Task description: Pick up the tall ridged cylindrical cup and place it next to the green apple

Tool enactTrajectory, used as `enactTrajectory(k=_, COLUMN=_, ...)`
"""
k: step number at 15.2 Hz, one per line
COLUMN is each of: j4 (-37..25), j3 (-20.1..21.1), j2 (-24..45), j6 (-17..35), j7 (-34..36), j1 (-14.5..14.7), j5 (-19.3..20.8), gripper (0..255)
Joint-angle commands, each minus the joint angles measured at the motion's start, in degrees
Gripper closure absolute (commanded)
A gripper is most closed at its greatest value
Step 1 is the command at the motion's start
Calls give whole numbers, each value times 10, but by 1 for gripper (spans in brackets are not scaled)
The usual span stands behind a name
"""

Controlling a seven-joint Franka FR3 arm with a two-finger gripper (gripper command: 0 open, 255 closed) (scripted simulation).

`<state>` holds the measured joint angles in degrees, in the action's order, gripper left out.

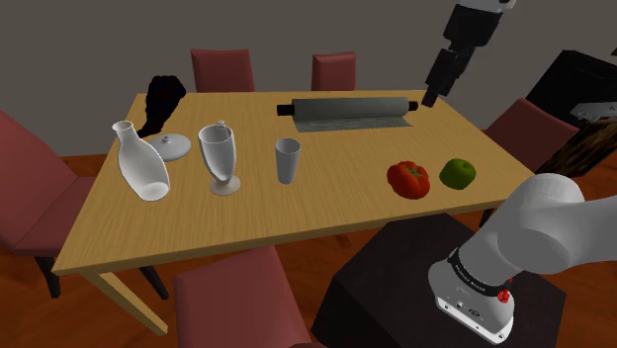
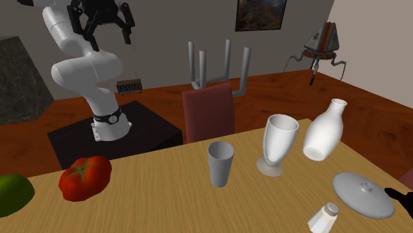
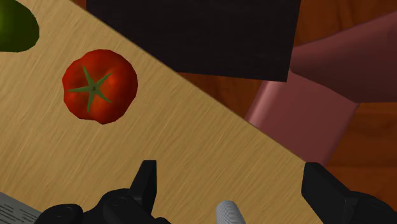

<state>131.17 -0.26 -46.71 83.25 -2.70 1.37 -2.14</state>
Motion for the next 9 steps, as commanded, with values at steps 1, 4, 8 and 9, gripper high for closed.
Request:
enactTrajectory(k=1, j4=0, j3=0, j2=0, j6=0, j7=0, j1=0, j5=0, gripper=0)
enactTrajectory(k=4, j4=15, j3=19, j2=37, j6=55, j7=15, j1=4, j5=-6, gripper=0)
enactTrajectory(k=8, j4=24, j3=43, j2=95, j6=127, j7=35, j1=8, j5=-11, gripper=0)
enactTrajectory(k=9, j4=24, j3=49, j2=112, j6=144, j7=40, j1=9, j5=-11, gripper=0)
